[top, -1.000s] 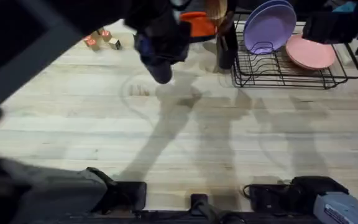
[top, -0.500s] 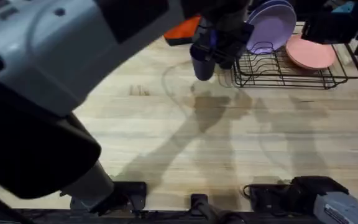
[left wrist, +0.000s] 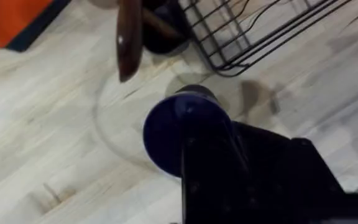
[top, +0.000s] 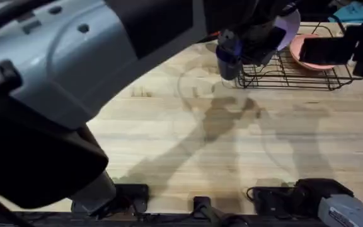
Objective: Pick up the cup on the table and put them onto the rack.
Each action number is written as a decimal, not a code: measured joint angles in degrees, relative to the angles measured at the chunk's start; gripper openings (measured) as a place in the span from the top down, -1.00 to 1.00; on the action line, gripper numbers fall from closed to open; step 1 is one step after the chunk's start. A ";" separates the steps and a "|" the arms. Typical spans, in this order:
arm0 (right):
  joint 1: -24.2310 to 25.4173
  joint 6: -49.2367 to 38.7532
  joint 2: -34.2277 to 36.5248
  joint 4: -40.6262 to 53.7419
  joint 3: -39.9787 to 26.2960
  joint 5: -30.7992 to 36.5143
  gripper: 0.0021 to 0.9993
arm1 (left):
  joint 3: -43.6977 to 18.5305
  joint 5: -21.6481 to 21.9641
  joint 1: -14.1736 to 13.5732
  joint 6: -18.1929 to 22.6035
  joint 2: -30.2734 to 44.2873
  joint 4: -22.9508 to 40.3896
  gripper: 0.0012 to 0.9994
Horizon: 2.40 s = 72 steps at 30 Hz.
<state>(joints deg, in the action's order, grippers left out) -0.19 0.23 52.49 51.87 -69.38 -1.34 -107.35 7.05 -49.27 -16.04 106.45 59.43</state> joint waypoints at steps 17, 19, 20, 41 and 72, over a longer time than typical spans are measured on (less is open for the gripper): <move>0.00 -0.01 -6.36 3.54 -0.11 0.02 -0.99 | -0.17 -1.18 -0.20 0.73 0.01 -13.80 0.92; 0.00 -0.02 -6.36 3.55 -0.11 0.02 -0.99 | -0.31 -1.27 -0.20 0.73 0.14 -15.03 0.92; 0.00 -0.02 -6.36 3.55 -0.11 0.02 -0.99 | -0.36 -1.29 -0.20 0.73 0.28 -15.52 0.92; 0.00 -0.94 -6.37 3.86 -0.13 0.02 -0.99 | -0.61 -2.72 -0.20 0.90 8.37 -20.03 0.92; 4.39 -3.34 -6.91 17.56 -10.47 0.02 -0.99 | -0.89 -4.97 -1.62 1.47 15.37 -19.69 0.92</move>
<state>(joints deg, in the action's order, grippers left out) 4.21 -3.11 45.58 69.43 -79.85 -1.32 -108.25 2.08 -50.89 -14.57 121.82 39.74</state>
